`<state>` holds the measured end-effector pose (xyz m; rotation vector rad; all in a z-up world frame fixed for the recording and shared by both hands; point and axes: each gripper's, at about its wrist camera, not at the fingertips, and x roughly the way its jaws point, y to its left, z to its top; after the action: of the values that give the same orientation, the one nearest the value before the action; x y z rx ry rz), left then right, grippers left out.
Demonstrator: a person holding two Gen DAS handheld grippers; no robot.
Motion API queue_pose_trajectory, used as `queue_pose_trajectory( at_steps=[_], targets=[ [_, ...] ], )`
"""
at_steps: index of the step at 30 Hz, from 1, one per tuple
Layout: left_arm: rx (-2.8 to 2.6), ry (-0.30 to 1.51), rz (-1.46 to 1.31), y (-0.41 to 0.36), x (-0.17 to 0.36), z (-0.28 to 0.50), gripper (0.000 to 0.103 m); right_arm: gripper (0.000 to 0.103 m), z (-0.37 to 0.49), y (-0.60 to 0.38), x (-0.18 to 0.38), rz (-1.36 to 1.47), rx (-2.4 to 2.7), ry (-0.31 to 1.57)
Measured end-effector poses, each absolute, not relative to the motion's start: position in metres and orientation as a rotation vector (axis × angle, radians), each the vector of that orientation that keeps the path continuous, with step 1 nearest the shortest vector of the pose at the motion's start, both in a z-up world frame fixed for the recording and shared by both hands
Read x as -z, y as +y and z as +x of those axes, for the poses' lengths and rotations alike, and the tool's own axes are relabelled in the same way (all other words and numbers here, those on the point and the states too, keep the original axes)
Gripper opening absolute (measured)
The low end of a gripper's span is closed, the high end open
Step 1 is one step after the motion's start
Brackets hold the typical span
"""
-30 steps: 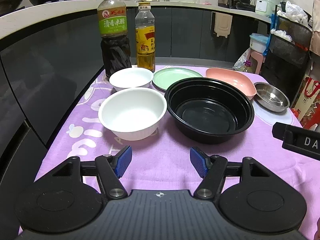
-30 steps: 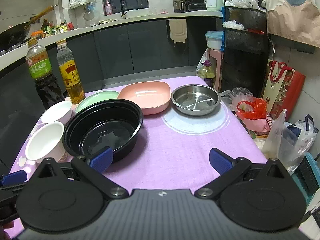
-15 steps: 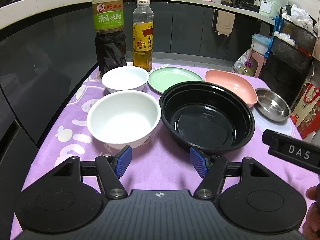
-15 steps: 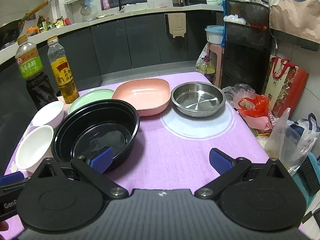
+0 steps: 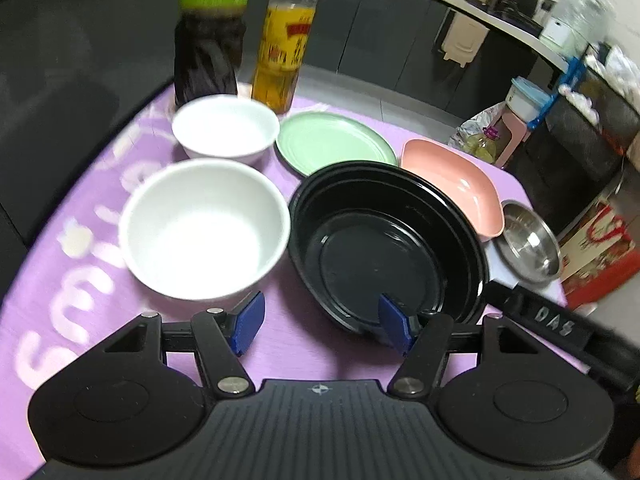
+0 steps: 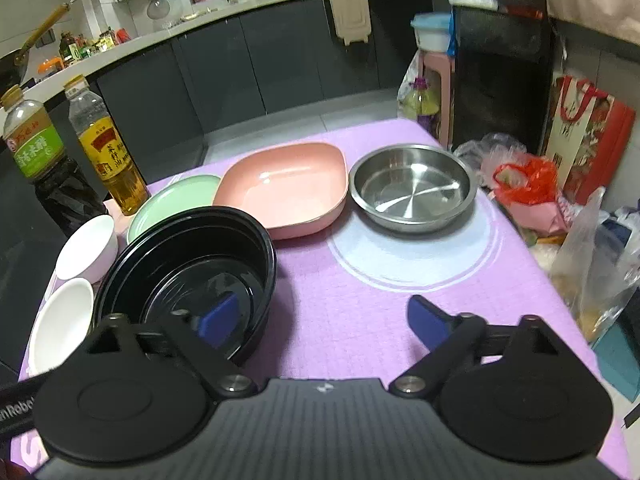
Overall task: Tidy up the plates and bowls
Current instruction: 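Close the left tool on the black bowl's rim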
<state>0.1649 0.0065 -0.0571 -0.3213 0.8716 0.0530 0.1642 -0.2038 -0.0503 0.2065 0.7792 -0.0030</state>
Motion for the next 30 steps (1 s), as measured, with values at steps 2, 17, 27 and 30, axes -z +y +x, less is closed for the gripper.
queue_pose_trajectory(
  at_steps=[2,17,27,30],
  targets=[
    [-0.050,0.896,-0.347,0.007,0.060,0.172,0.057,0.054,0.171,-0.204,0.053,0.220,-0.011,0.805],
    [-0.020,0.946,-0.333,0.006,0.086,0.196,0.019,0.038,0.191,-0.193,0.068,0.203,-0.097,0.863],
    [-0.007,0.928,-0.298,0.002,0.075,0.173,0.018,0.011,0.171,-0.190,0.061,0.199,-0.149,0.873],
    [-0.001,0.905,-0.281,0.001,0.069,0.160,0.018,0.011,0.162,-0.189,0.056,0.195,-0.148,0.860]
  ],
)
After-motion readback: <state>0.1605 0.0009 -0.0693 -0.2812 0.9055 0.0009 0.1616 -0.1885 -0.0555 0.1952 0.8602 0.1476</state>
